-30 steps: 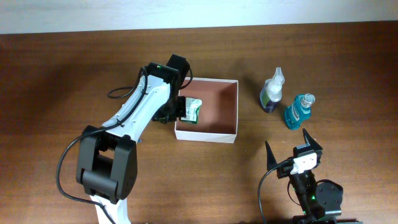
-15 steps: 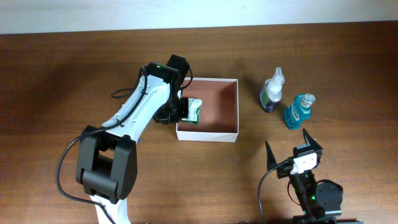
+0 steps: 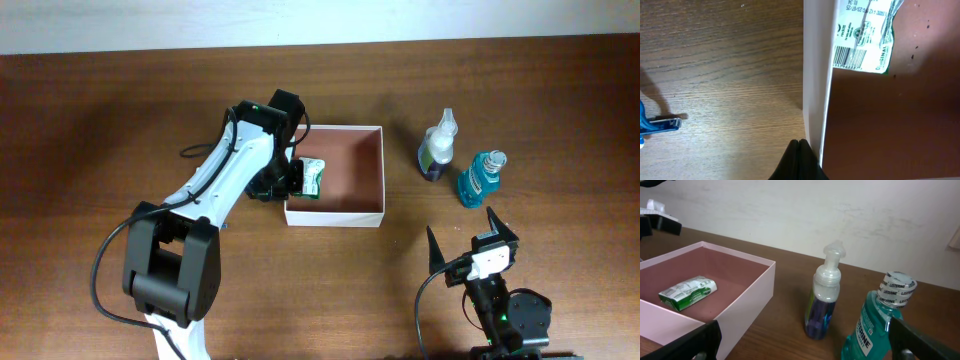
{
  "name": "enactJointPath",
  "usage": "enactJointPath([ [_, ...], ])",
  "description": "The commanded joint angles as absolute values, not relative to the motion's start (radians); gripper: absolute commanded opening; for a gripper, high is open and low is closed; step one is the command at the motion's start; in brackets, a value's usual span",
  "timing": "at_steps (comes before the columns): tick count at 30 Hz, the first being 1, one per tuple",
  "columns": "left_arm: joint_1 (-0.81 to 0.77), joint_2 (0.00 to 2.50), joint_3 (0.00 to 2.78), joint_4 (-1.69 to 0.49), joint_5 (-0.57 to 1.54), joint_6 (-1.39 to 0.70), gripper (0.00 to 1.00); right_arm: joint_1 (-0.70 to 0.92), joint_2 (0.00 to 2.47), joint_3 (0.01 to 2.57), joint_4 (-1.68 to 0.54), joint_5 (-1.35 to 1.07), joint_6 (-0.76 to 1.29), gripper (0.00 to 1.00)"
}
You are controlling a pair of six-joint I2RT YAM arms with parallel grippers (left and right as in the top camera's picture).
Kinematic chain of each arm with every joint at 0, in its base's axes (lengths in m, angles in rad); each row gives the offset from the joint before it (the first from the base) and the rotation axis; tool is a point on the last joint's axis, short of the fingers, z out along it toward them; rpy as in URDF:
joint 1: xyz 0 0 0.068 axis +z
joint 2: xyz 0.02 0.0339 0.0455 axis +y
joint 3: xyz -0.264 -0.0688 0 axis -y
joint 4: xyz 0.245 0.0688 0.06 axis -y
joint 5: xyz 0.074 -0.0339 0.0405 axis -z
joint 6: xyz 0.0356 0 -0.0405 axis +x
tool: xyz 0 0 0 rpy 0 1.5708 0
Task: Pack container
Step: 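Raise the left gripper and move it back toward the toiletries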
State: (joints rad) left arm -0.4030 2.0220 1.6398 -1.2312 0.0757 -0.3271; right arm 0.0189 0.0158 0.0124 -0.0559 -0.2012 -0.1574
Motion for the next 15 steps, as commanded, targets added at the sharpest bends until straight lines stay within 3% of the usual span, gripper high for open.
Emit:
enactJointPath([
  [1, -0.38, 1.996, 1.632, -1.241, 0.049, -0.286, 0.02, 0.011, 0.009, 0.006, -0.057, -0.199, -0.153, 0.98],
  [6, -0.289, 1.996, 1.632, -1.237, 0.048, -0.284, 0.02, 0.011, 0.009, 0.006, -0.057, -0.199, -0.153, 0.98],
  [10, -0.208, 1.996, 1.632, -1.232, 0.118, -0.166, 0.03, 0.011, 0.009, 0.006, -0.057, -0.199, -0.153, 0.98],
  [15, -0.133, 1.996, 1.632, -1.233, 0.151, -0.091, 0.19, 0.011, 0.009, 0.006, -0.057, -0.199, -0.153, 0.99],
])
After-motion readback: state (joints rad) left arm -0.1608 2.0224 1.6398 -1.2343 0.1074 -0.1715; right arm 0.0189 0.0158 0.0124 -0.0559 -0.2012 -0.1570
